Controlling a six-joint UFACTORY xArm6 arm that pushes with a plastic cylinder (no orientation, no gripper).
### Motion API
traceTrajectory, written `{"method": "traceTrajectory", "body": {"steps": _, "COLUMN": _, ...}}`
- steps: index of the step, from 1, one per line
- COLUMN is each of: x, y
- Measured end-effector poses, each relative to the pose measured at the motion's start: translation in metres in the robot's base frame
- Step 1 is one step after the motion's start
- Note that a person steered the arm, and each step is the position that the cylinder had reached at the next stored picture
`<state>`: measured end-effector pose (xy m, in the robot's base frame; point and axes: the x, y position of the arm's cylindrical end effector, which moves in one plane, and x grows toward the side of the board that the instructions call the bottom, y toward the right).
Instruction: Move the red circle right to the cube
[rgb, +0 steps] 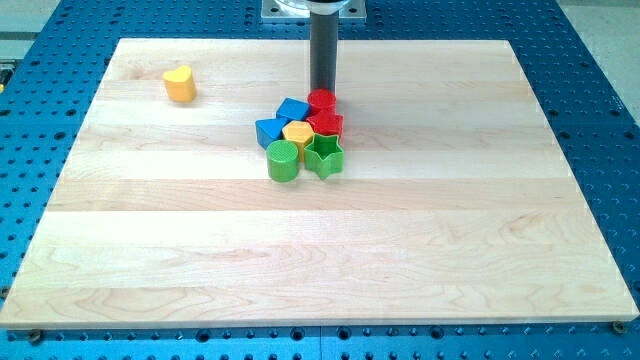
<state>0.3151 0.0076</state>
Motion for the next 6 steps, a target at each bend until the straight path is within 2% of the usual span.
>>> {"method": "traceTrajectory", "body": {"steps": 2, "x": 0.004, "y": 0.026}}
{"method": "traceTrajectory", "body": {"steps": 5, "x": 0.020, "y": -0.008}}
{"method": "traceTrajectory", "body": {"steps": 6, "x": 0.005, "y": -0.010}}
